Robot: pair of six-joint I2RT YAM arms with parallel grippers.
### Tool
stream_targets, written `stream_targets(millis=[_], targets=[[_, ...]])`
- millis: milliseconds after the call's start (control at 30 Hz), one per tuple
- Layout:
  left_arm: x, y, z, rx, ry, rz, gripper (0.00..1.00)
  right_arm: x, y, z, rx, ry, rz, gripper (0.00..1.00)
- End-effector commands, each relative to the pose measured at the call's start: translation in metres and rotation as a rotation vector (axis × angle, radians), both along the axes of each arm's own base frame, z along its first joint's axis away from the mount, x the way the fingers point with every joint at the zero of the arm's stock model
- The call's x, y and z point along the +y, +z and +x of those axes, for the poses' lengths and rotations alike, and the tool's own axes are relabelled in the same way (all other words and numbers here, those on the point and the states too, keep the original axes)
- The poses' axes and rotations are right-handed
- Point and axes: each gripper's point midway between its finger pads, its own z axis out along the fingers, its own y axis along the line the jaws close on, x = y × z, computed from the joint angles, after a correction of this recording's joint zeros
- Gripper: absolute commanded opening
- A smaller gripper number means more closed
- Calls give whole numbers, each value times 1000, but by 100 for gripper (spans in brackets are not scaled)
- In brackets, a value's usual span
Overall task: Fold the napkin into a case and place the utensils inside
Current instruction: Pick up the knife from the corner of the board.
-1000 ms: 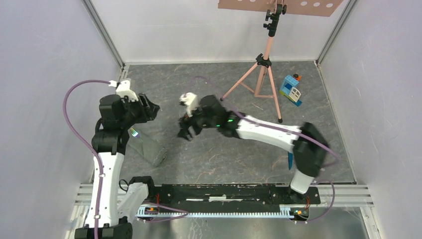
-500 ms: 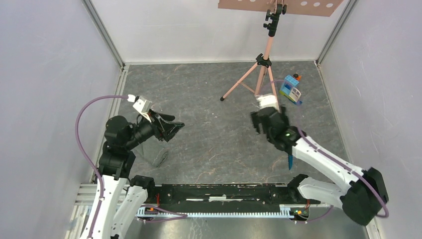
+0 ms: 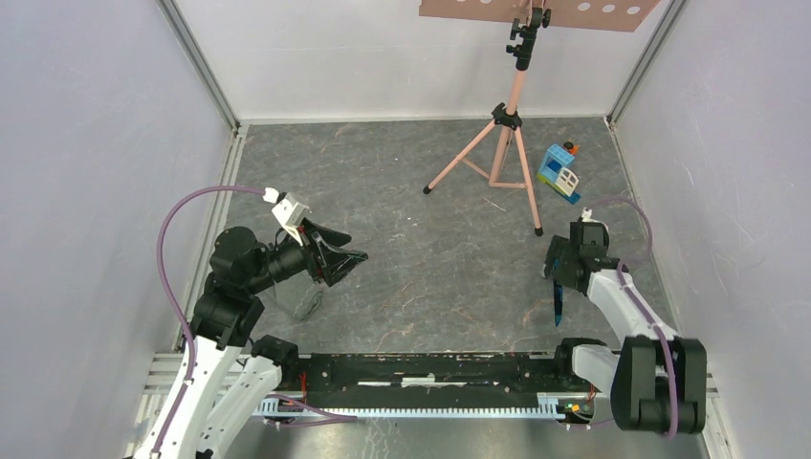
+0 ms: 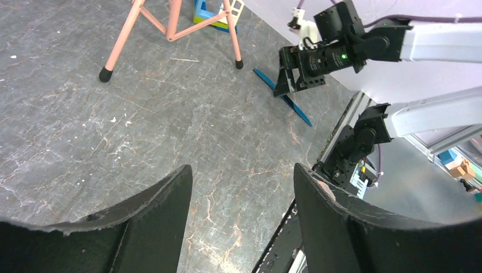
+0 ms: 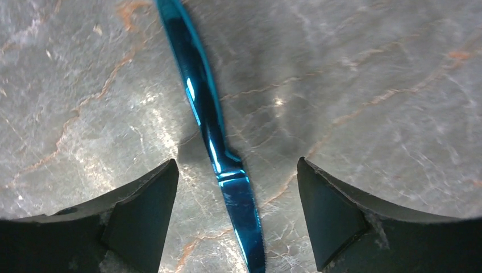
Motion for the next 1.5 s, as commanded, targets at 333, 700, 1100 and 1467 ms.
stream_targets(millis=[333,700,1100,1467], targets=[[-2,4,2,-36,-7,16,73,9,-19,-5,416,249,38,48],[-6,-6,10,53,6,-13,74,39,-25,7,342,300,192,0],[-23,-30,24,237,-7,-127,78,71,-1,2,255,100,404,0],[-71,-86,34,457,-20,-227,77,99,20,-2,143,-105,621,0]])
